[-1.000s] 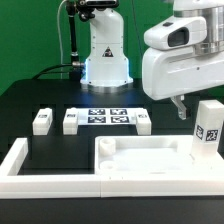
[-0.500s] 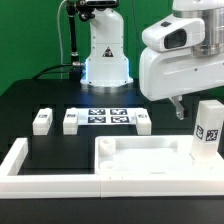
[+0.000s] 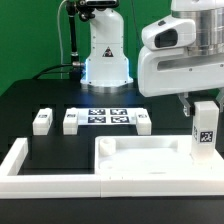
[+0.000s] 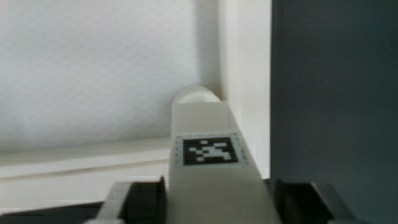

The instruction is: Assemble desk

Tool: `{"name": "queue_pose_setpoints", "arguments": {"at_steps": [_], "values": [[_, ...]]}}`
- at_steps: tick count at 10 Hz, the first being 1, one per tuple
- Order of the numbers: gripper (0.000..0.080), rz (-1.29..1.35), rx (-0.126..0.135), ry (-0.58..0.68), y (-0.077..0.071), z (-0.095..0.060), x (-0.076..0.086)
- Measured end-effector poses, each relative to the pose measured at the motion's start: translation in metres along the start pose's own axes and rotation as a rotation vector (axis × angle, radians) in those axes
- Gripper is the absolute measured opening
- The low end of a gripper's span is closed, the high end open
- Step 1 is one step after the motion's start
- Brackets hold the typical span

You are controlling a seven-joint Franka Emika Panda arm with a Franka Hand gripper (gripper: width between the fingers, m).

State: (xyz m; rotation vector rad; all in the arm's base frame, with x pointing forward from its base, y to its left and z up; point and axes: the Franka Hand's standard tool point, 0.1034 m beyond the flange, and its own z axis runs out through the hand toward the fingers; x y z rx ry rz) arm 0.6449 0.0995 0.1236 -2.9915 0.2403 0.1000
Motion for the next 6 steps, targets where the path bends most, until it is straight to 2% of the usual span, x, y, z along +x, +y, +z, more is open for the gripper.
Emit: {"name": "queue_pose_setpoints", "arguments": {"at_steps": [3, 4, 6], "values": [[0.0291, 0.294, 0.003, 0.003, -0.0034, 0.0014, -0.0009], [0.0291, 0.463, 0.018, 0.016, -0.0043, 0.0022, 0.0004], [0.0291, 0.745, 0.064, 0.023, -0.0028, 0.0020, 0.0038]]}}
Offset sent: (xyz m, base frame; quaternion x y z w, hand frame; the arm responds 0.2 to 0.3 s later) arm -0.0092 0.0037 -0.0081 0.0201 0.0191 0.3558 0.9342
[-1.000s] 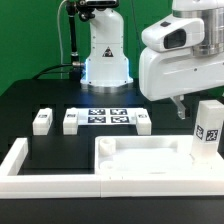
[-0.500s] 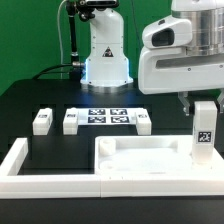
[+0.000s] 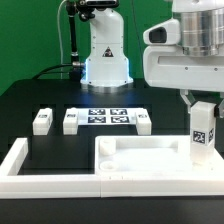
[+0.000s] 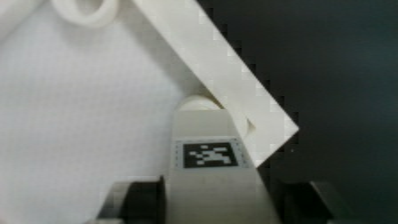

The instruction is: Assemble desk

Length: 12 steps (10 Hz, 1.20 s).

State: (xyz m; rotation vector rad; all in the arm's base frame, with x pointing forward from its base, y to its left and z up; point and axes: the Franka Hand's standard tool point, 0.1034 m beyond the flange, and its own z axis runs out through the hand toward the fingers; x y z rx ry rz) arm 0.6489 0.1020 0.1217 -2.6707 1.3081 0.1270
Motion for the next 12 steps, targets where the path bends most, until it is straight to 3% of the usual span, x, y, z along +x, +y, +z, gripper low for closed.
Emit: {"name": "queue_pose_setpoints", "arguments": {"at_steps": [1, 3, 7, 8, 9, 10, 11, 12], "values": [[0.0291, 0.127, 0.024, -0.004, 0.001, 0.000, 0.001], [0.0291, 0.293, 0.040, -0.016, 0.000, 0.000, -0.001], [0.0291, 0.356, 0.025, -0.029, -0.007, 0.003, -0.015], [0.0346, 0.252, 0.023, -0.022, -0.006, 0.003, -0.014], [0.0549, 0.042, 0.014, -0.008, -0.003, 0.003, -0.012], [0.0549, -0.126, 0.006, 0.001, -0.002, 0.001, -0.011], [0.0629, -0.231, 0.003, 0.008, -0.003, -0.001, -0.011], [0.0629, -0.299, 0.003, 0.007, -0.002, 0.000, -0.011]]}}
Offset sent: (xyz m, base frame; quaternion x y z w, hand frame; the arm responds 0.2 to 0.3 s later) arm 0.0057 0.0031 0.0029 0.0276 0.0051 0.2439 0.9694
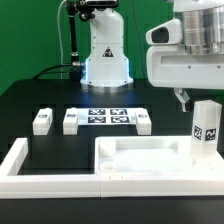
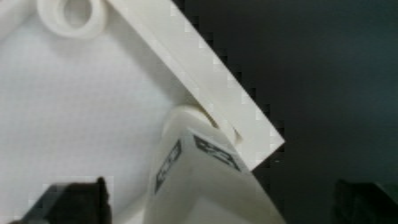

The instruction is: Assemble desk

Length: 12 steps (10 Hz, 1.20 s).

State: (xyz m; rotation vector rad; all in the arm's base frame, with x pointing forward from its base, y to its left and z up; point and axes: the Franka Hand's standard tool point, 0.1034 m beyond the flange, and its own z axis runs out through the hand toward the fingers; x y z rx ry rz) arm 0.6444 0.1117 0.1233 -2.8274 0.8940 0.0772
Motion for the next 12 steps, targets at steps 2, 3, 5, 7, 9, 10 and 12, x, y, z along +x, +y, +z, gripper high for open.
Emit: {"name": "queue_pose_setpoints", "arguments": {"at_steps": [2, 3, 5, 7, 9, 10, 12], "values": [[0.0649, -0.116, 0.000, -0.001, 0.000, 0.001, 0.000], [0.0649, -0.234, -0.008, 0.002, 0.001, 0.001, 0.001], [0.0649, -0.667, -0.080, 0.038, 0.008, 0.002, 0.009], [0.0649, -0.797, -0.085, 0.045, 0.007, 0.001, 0.011], [0.0522, -0.775, -0.082, 0.045, 0.007, 0.001, 0.011], [0.0522, -0.748, -0.080, 0.046, 0.007, 0.001, 0.010], [0.0346, -0.599, -0.071, 0.049, 0.006, 0.001, 0.010]]}}
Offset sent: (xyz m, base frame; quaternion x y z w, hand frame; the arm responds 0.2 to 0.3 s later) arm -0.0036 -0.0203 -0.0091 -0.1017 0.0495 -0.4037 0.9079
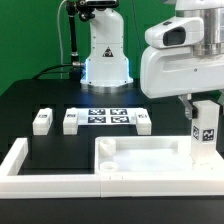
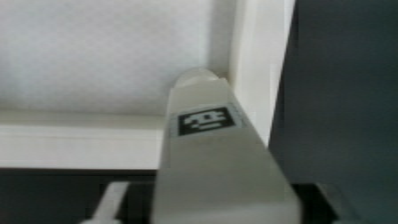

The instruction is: Assemble desk

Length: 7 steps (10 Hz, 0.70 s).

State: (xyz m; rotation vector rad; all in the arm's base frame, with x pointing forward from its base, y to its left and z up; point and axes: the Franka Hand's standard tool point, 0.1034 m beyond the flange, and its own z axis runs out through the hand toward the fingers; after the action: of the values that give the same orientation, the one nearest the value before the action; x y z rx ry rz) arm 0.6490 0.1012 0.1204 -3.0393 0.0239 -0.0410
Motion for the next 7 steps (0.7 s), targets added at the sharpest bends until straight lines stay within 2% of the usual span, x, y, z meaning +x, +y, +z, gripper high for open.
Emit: {"name": "queue_pose_setpoints", "arguments": {"at_steps": [1, 7], "values": [[0.0289, 0.086, 0.001, 0.000, 0.0003, 0.0000, 0.0001], [0.0290, 0.818, 0.021, 0.000, 0.0023, 0.0015, 0.0009]]}}
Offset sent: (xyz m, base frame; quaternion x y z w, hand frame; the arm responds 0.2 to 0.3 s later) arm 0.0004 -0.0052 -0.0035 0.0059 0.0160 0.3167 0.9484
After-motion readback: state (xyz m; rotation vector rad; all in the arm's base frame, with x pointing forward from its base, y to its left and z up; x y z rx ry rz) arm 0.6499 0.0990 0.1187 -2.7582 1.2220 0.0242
